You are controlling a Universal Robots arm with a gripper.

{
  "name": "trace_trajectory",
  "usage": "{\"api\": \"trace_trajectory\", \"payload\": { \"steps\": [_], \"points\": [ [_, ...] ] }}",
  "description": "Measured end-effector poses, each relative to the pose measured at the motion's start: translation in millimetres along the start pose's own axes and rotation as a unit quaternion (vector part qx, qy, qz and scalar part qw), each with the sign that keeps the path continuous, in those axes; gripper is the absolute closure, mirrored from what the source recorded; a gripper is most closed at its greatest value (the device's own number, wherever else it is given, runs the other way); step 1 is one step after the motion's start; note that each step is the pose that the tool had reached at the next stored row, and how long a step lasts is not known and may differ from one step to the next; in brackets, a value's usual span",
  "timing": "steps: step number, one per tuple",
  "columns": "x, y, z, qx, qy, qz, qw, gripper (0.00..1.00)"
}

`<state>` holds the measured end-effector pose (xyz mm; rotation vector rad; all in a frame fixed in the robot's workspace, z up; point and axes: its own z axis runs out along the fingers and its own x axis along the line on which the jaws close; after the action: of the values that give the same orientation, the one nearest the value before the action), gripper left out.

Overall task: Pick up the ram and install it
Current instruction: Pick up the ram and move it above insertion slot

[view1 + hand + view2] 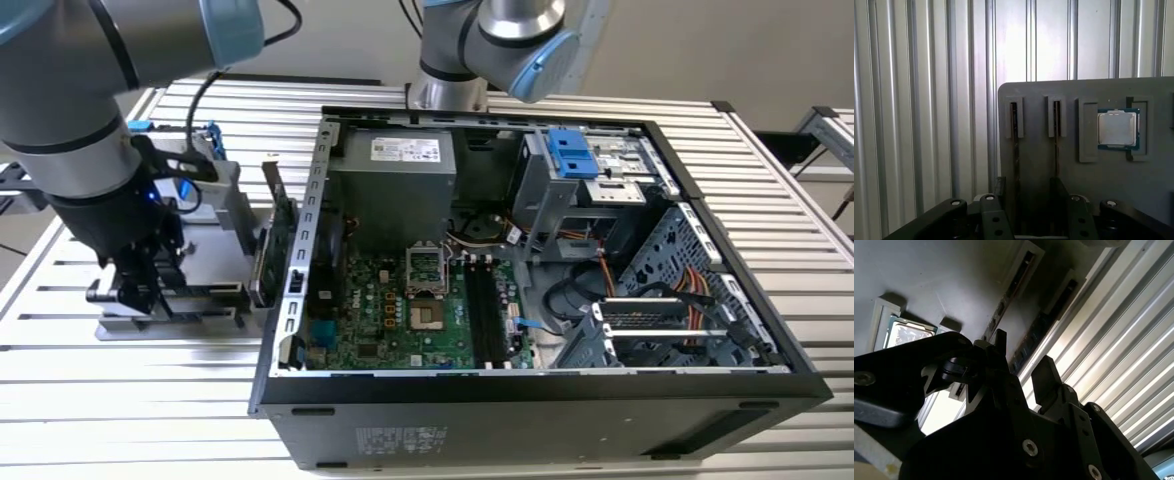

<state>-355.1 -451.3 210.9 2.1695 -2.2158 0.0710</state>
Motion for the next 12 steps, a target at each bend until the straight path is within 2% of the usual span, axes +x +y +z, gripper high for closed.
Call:
{"api": "trace_trajectory", "payload": {
  "steps": [12],
  "points": [
    [-0.4,0.1,6.5,-0.0001,0.0015,0.001,1.0,0.0]
  ]
}}
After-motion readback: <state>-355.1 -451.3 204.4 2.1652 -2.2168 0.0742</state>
